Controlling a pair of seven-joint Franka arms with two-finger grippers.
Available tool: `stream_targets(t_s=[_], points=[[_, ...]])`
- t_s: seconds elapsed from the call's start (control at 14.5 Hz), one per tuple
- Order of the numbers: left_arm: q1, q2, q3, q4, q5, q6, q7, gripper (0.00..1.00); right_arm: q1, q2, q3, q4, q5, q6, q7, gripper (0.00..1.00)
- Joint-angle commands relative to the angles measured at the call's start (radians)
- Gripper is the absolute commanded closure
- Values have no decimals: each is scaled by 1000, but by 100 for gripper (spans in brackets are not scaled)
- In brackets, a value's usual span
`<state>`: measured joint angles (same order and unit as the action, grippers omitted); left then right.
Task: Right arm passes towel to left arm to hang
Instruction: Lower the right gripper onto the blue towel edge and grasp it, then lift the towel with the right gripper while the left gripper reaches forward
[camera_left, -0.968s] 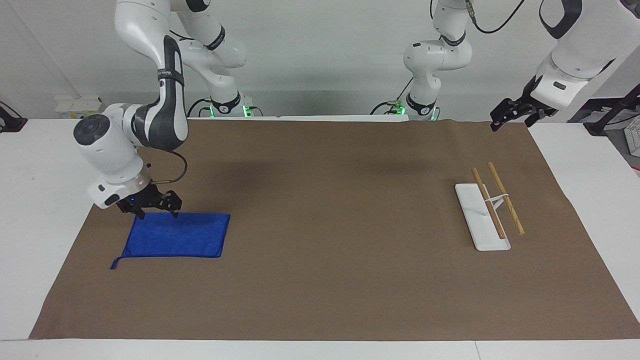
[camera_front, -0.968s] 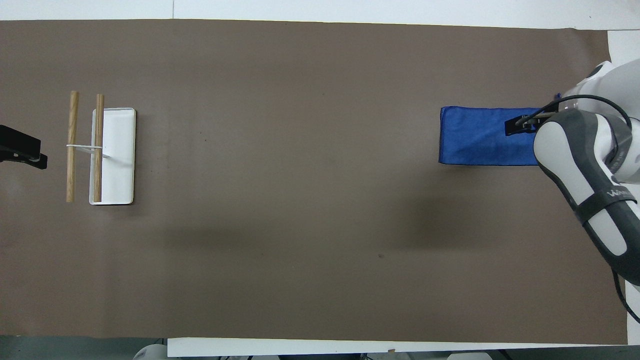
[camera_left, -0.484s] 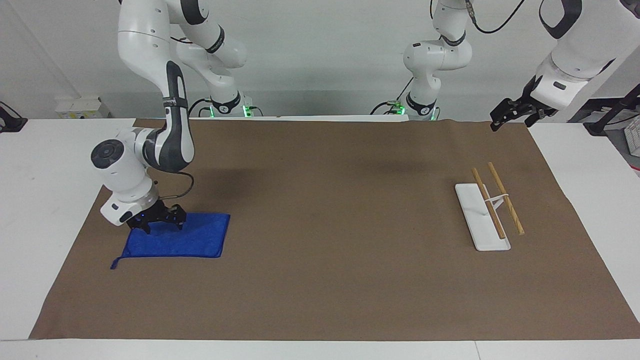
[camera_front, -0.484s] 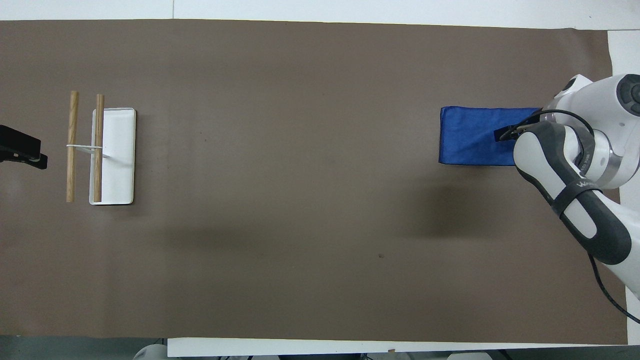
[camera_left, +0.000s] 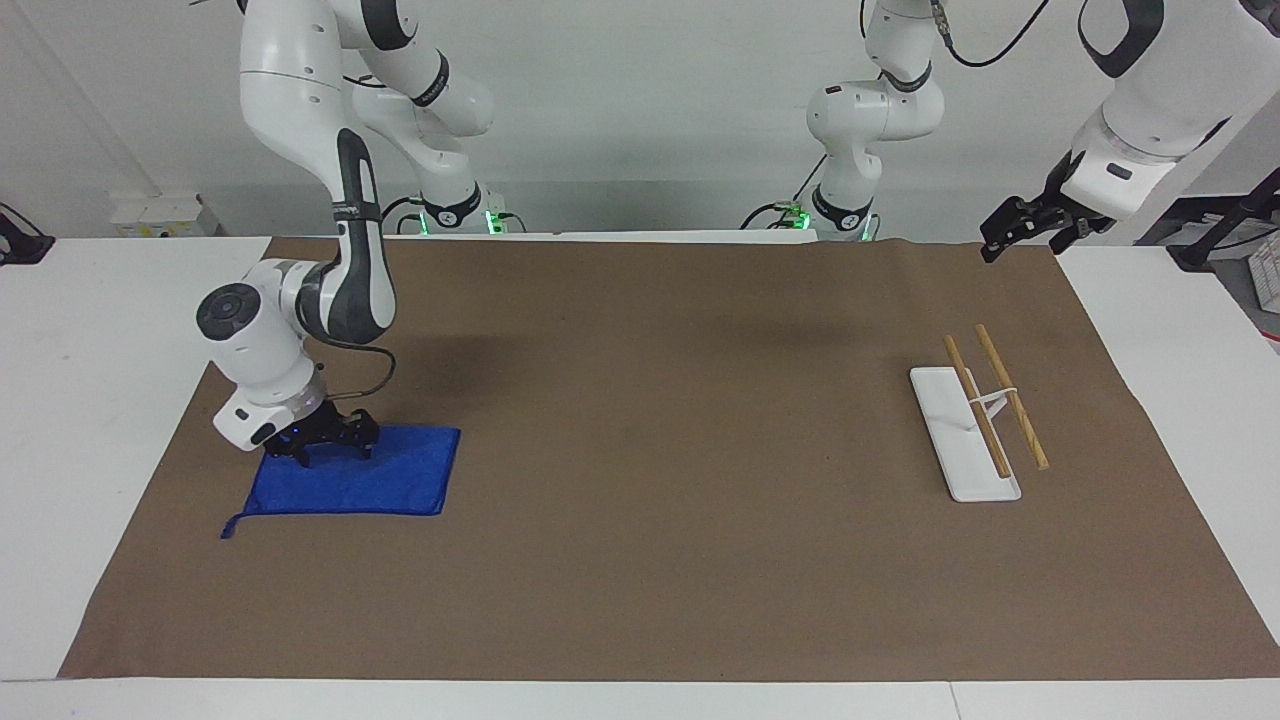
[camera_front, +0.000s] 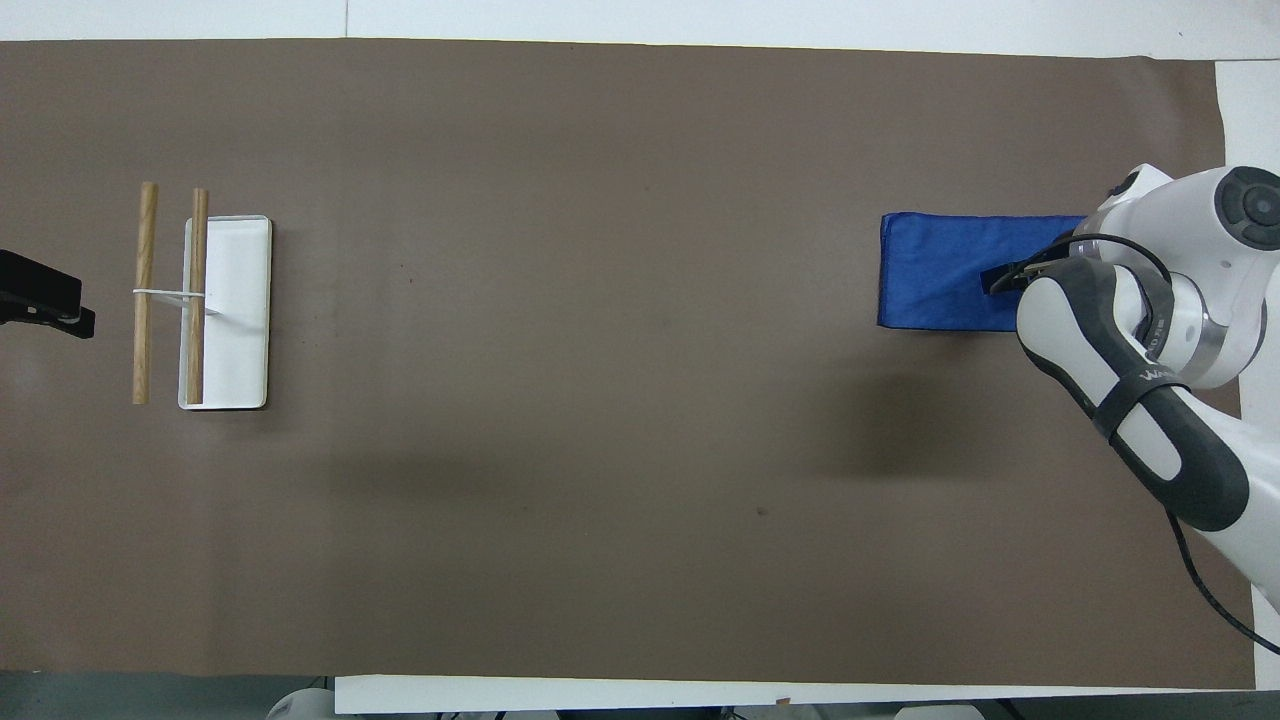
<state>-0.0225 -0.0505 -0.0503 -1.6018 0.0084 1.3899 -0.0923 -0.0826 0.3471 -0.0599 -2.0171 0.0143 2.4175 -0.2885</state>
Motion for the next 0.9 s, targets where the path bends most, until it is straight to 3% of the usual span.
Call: stream_targets(t_s=[0.0,0.14,0.28,0.48,0.83], points=[[-1,-22,4,-24,4,11,5,0,-11,4,9,-9,-10,22,-20,22],[-1,-22,4,-24,4,11,5,0,-11,4,9,-8,-10,14,-18,68],[-1,-22,4,-24,4,11,5,0,-9,4,11,-6,-10,11,-15,99],[-1,-22,4,-24,4,11,5,0,-11,3,15,20,1,-35,-8,100],[-4,-22,3,-23,4,8,-13,0,-23,-39,70,126,4,-254,138,100]])
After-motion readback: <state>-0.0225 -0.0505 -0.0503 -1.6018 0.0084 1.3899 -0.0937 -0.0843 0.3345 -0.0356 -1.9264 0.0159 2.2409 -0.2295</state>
